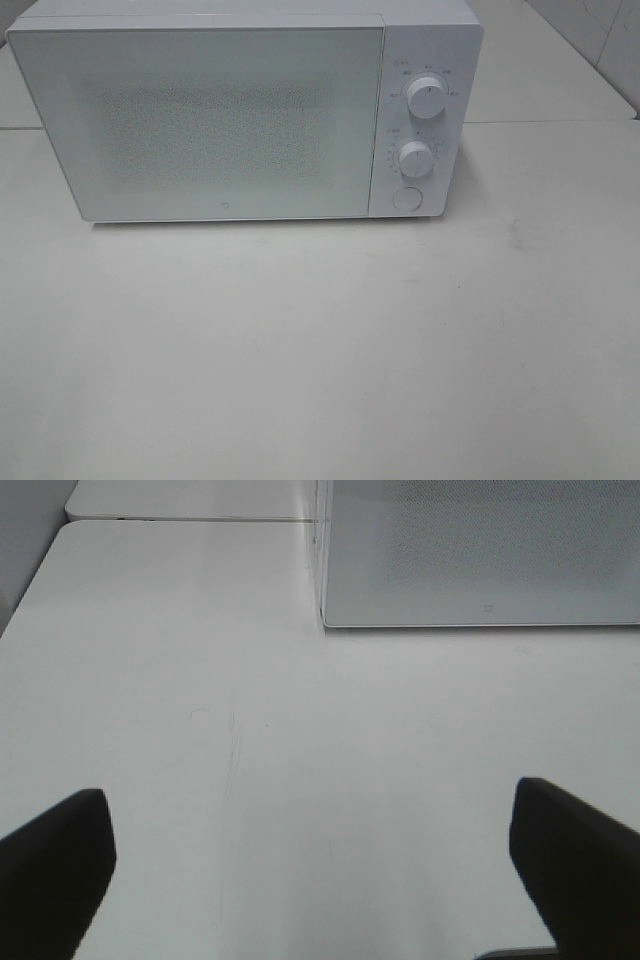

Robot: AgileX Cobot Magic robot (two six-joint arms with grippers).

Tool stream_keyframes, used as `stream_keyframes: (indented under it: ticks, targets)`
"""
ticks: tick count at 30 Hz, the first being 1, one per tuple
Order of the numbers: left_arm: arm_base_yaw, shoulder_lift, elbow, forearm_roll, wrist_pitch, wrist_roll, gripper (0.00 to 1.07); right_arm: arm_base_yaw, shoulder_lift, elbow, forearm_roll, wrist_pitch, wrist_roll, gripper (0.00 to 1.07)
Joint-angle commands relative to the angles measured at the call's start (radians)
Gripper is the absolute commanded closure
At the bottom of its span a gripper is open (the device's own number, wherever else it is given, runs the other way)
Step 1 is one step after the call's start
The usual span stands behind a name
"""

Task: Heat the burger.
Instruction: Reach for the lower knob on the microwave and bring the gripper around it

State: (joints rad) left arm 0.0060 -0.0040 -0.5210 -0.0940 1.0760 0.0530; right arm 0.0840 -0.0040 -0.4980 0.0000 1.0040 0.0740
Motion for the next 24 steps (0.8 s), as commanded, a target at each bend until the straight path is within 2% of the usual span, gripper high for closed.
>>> stream_keyframes:
  ticks: [1,24]
  targets:
    - [0.003,-0.006,-0.002,0.002,-0.006,-0.006,0.06,-0.007,-0.024,0.001,0.000,-0.010,-0.010,0.32]
    - [0.003,-0.006,-0.002,0.002,-0.006,-0.006,0.06,-0.007,0.012,-0.008,0.000,-0.020,-0.009,0.32]
